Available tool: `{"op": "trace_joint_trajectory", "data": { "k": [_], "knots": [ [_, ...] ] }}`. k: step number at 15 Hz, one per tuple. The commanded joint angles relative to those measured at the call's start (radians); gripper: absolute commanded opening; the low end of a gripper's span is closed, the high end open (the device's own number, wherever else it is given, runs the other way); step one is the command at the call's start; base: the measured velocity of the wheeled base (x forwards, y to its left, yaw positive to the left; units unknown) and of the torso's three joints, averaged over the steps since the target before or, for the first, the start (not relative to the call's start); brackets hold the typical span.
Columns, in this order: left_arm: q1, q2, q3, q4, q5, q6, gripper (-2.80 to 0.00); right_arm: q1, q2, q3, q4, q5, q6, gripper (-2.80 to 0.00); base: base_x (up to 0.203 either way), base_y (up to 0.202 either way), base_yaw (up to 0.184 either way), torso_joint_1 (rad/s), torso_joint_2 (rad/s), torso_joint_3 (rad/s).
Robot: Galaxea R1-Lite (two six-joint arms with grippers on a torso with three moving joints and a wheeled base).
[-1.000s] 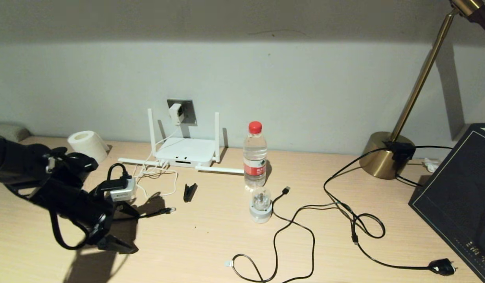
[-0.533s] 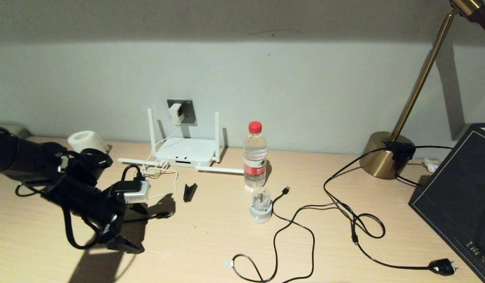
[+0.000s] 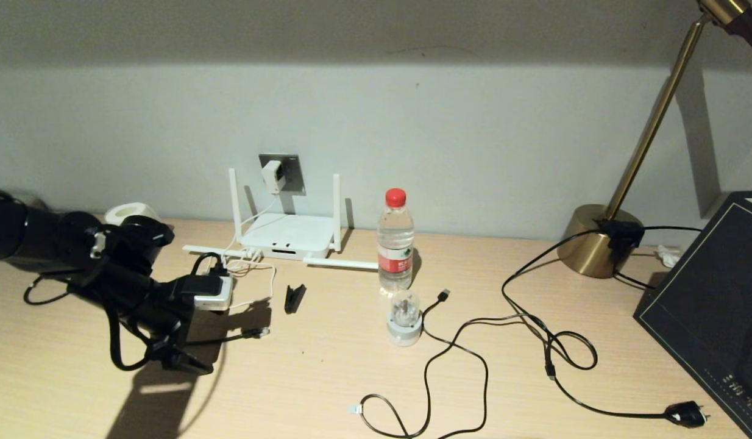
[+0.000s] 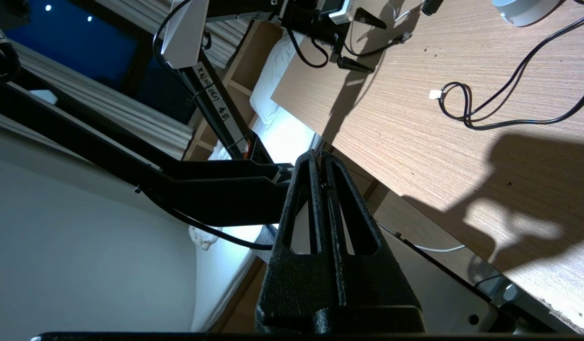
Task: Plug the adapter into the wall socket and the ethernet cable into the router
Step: Hand it to the other hand
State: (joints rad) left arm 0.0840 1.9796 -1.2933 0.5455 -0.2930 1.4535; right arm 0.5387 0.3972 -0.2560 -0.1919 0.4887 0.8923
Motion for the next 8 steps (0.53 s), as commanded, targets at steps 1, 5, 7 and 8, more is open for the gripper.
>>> {"op": "trace_joint_trajectory", "data": {
  "k": [1, 5, 7, 8],
  "knots": [
    [0.0, 0.007, -0.047, 0.001, 0.005, 0.039, 0.0, 0.001, 0.005, 0.0, -0.001, 0.004, 0.005, -2.8, 0.0, 0.0, 0.0, 0.0, 0.0, 0.0],
    [-0.012, 0.039, -0.14, 0.047, 0.021, 0.086, 0.0, 0.0, 0.003, 0.001, -0.001, 0.004, 0.005, -2.8, 0.0, 0.0, 0.0, 0.0, 0.0, 0.0],
    [-0.041, 0.054, -0.173, 0.113, 0.03, 0.085, 0.0, 0.0, 0.003, 0.001, -0.001, 0.006, 0.005, -2.8, 0.0, 0.0, 0.0, 0.0, 0.0, 0.0],
    [-0.06, 0.062, -0.186, 0.127, 0.031, 0.083, 0.0, 0.0, 0.003, 0.001, -0.001, 0.007, 0.005, -2.8, 0.0, 0.0, 0.0, 0.0, 0.0, 0.0]
  ]
}}
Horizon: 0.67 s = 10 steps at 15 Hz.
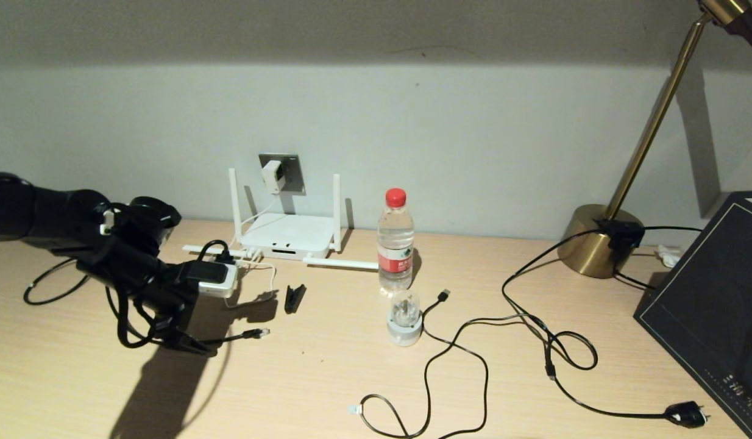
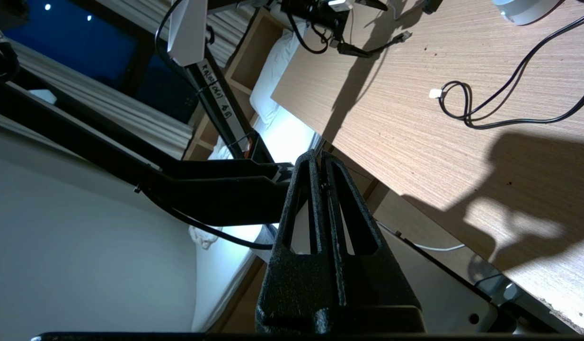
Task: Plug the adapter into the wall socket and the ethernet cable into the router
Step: Hand it to the other hand
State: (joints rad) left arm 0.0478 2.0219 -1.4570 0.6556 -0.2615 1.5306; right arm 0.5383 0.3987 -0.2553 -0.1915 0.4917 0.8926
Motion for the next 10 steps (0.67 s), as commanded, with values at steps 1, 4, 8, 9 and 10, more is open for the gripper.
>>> {"op": "trace_joint_trajectory", "data": {
  "k": [1, 4, 8, 9, 10],
  "knots": [
    [-0.046, 0.023, -0.038, 0.027, -0.001, -0.004, 0.0, 0.002, 0.002, 0.001, -0.003, 0.004, 0.005, -2.8, 0.0, 0.0, 0.0, 0.0, 0.0, 0.0],
    [-0.105, 0.03, -0.051, 0.065, -0.001, -0.072, 0.0, 0.002, -0.001, 0.001, -0.003, 0.005, 0.005, -2.8, 0.0, 0.0, 0.0, 0.0, 0.0, 0.0],
    [-0.114, 0.049, -0.051, 0.078, -0.001, -0.078, 0.0, 0.002, -0.013, 0.001, -0.003, 0.005, 0.005, -2.8, 0.0, 0.0, 0.0, 0.0, 0.0, 0.0],
    [-0.114, 0.054, -0.049, 0.078, 0.0, -0.078, 0.0, 0.002, -0.023, 0.001, -0.003, 0.005, 0.006, -2.8, 0.0, 0.0, 0.0, 0.0, 0.0, 0.0],
    [-0.114, 0.059, -0.047, 0.076, 0.001, -0.078, 0.0, 0.002, -0.031, 0.001, -0.003, 0.005, 0.006, -2.8, 0.0, 0.0, 0.0, 0.0, 0.0, 0.0]
  ]
}}
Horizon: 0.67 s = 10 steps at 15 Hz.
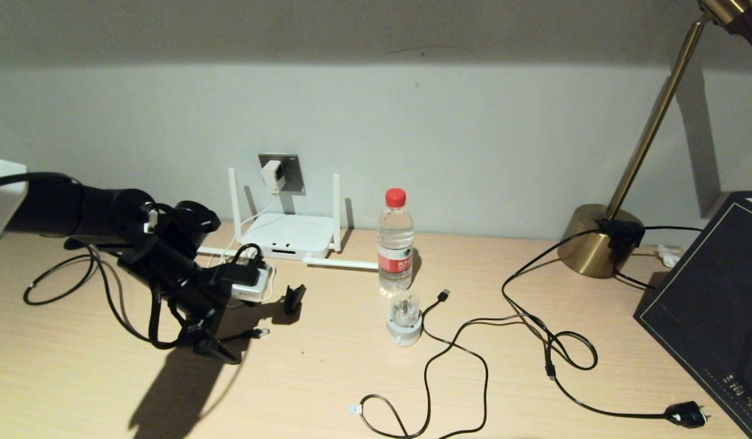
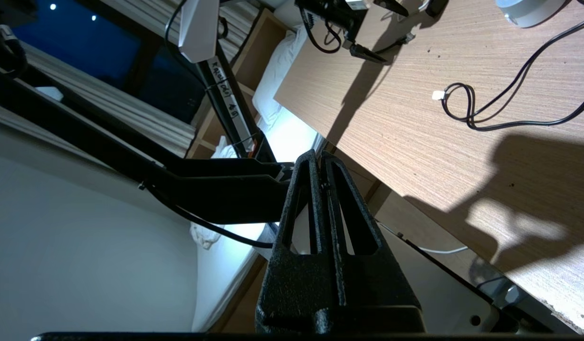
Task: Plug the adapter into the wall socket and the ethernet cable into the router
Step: Hand it to the other hand
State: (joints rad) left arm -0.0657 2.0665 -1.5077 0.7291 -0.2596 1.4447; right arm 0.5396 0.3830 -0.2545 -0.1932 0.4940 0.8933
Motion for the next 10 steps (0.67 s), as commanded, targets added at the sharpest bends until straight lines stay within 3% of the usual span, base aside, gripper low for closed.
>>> {"op": "trace_joint_trajectory", "data": {
  "k": [1, 10],
  "knots": [
    [0.0, 0.018, 0.006, 0.003, -0.001, 0.008, 0.0, 0.0, -0.018, 0.0, -0.002, 0.003, 0.007, -2.8, 0.0, 0.0, 0.0, 0.0, 0.0, 0.0],
    [0.006, 0.026, 0.029, 0.002, 0.008, 0.009, 0.0, -0.001, -0.018, 0.001, -0.002, 0.003, 0.007, -2.8, 0.0, 0.0, 0.0, 0.0, 0.0, 0.0]
  ]
}}
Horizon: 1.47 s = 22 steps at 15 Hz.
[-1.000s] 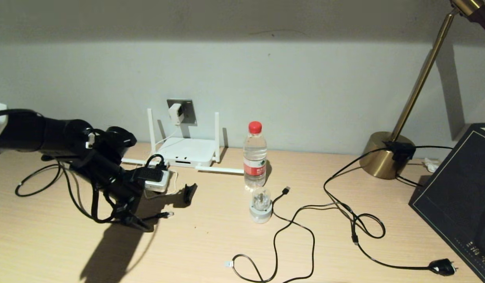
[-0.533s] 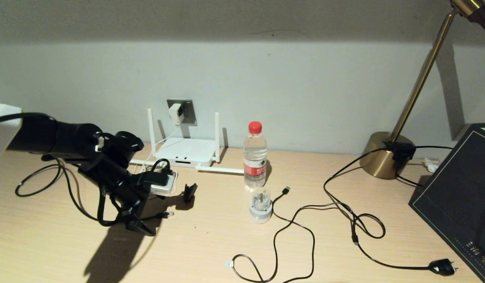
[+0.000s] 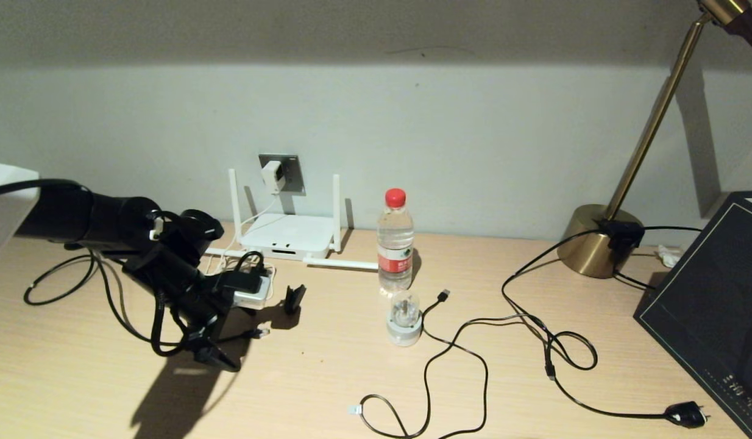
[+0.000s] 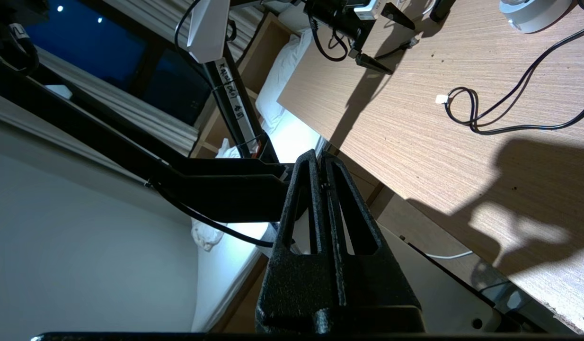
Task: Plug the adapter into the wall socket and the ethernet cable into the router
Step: Hand it to the other hand
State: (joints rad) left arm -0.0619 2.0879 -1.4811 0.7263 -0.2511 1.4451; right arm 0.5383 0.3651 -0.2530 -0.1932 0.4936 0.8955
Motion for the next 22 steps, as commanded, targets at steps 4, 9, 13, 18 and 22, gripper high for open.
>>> {"op": "trace_joint_trajectory", "data": {
  "k": [4, 9, 13, 18, 22],
  "knots": [
    [0.005, 0.012, 0.015, -0.002, 0.006, 0.009, -2.8, 0.0, -0.003, 0.0, -0.003, 0.002, 0.006, -2.8, 0.0, 0.0, 0.0, 0.0, 0.0, 0.0],
    [0.004, 0.006, 0.031, -0.007, 0.004, 0.011, -2.8, 0.0, -0.011, 0.0, -0.002, -0.001, 0.008, -2.8, 0.0, 0.0, 0.0, 0.0, 0.0, 0.0],
    [0.005, -0.028, 0.05, -0.008, 0.0, 0.012, -2.8, 0.0, -0.008, -0.005, 0.0, -0.003, 0.01, -2.8, 0.0, 0.0, 0.0, 0.0, 0.0, 0.0],
    [0.001, -0.181, 0.107, -0.101, -0.012, 0.015, -2.8, 0.0, 0.043, -0.068, 0.001, 0.01, 0.002, -2.8, 0.0, 0.0, 0.0, 0.0, 0.0, 0.0],
    [-0.059, -0.37, 0.155, -0.215, -0.036, 0.029, -2.8, 0.0, 0.291, -0.205, 0.003, 0.091, -0.036, -2.8, 0.0, 0.0, 0.0, 0.0, 0.0, 0.0]
  ]
}}
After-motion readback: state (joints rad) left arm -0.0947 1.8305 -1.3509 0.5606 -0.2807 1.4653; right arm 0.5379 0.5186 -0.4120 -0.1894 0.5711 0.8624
